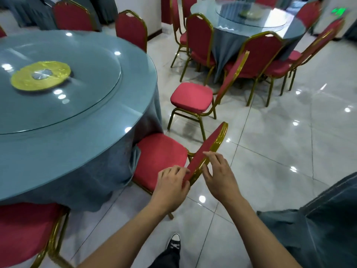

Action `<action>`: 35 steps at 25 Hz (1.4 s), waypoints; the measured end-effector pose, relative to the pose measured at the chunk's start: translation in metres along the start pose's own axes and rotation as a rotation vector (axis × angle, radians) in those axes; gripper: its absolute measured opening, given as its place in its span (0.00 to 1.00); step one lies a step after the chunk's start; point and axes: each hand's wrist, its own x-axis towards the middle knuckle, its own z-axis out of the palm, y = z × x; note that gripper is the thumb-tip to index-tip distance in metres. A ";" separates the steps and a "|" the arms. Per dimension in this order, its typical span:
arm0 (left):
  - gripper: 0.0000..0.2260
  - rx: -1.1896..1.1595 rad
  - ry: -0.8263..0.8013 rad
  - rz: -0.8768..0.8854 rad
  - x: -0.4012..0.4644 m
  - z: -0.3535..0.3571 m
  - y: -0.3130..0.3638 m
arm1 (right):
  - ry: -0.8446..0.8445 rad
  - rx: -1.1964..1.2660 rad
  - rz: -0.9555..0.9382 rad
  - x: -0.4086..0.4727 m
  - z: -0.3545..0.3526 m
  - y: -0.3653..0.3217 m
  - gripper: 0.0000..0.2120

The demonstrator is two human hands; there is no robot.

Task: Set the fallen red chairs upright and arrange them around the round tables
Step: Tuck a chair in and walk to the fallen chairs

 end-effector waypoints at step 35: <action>0.15 0.200 0.109 -0.856 -0.177 0.075 0.018 | -0.570 0.091 -0.489 -0.007 0.046 0.097 0.34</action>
